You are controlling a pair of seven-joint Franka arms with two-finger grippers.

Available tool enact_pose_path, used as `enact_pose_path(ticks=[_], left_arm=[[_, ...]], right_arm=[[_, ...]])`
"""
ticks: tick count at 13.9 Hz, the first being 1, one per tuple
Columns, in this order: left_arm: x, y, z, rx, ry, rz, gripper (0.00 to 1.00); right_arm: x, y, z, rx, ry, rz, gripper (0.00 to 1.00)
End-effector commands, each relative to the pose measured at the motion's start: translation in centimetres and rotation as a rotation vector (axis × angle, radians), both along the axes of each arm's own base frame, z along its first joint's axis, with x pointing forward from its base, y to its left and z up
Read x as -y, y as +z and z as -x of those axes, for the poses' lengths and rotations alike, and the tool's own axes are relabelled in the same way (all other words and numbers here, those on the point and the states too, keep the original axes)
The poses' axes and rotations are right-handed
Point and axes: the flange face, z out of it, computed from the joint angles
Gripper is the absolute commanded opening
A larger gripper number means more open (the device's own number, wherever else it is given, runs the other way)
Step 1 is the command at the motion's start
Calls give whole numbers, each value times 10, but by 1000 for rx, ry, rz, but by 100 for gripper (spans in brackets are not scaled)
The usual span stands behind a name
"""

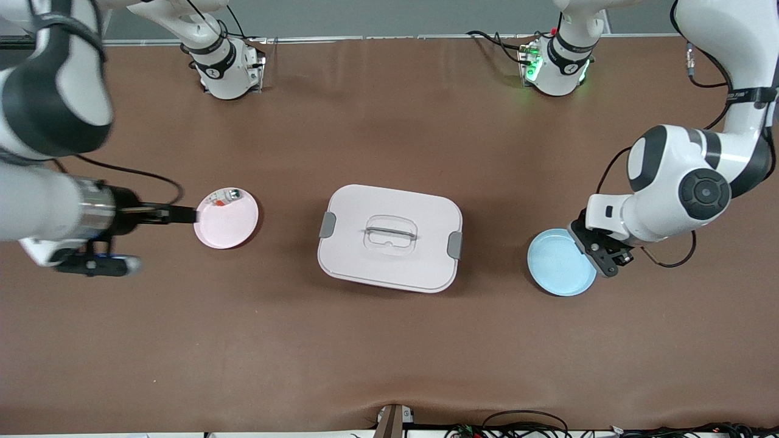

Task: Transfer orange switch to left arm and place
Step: 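Lower the switch into the blue dish and open the left gripper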

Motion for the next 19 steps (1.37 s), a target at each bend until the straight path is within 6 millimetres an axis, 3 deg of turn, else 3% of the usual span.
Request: enact_pose_path(ticks=[1,3,5,9,12,14,16,18,19], left_arm=[[-1,-20,14,39,-95,-1,0],[-12,-39,21,68,-130,10,0],[-9,-61,31,101,-158,24,0],[-10,-99,30,121,-215,56,0],[-22,-132,28,122,-260,81,0],[-25,-146,25,150,-308,93,0],[-33,-154,20,161,-331,100,0],[-40,-158,18,160,-336,103,1],[-40,-160,18,159,-336,105,6]], right_arm=[[51,15,7,24,68,25,100],[71,12,11,-7,89,77,100],[81,7,14,-40,79,89,100],[89,10,17,-47,67,89,100],[98,25,23,-27,32,125,100],[104,47,29,18,-17,149,100],[98,52,31,24,-8,161,100],[95,70,38,61,-9,146,100],[93,73,38,70,-6,145,100]])
